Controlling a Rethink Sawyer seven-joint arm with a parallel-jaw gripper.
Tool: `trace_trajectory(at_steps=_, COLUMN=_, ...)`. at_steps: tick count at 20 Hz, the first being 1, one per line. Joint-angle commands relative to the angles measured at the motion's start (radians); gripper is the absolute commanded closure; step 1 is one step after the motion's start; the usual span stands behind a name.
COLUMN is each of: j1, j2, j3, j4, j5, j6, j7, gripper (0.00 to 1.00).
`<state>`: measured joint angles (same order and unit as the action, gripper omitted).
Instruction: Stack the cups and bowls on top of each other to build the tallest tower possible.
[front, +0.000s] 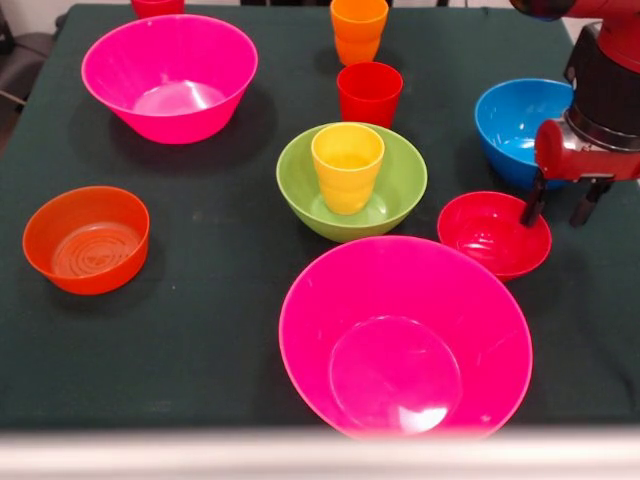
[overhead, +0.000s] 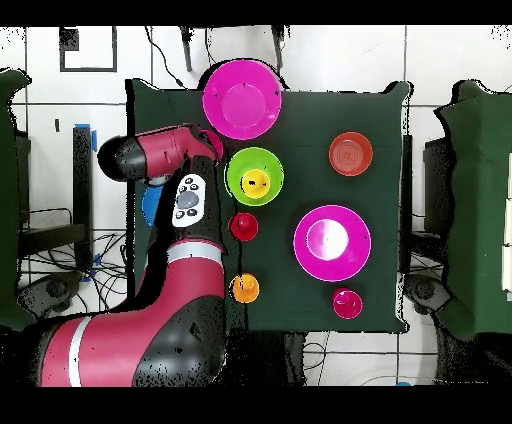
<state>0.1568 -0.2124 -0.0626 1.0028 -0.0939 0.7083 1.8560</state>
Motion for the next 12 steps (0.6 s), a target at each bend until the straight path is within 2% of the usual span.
trace_trajectory(at_steps=1, j1=-0.003, j2=0.01, j3=0.034, j4=-0.002, j5=0.023, j6=0.02, j7=0.149, gripper=0.0)
trace_trajectory(at_steps=6, j1=0.0, j2=-0.006, j3=0.036, j4=0.002, j5=0.038, j6=0.044, j7=0.138, gripper=0.0)
trace_trajectory(at_steps=12, j1=0.007, j2=0.018, j3=0.013, j4=-0.012, j5=0.026, j6=0.017, j7=0.133, gripper=0.0)
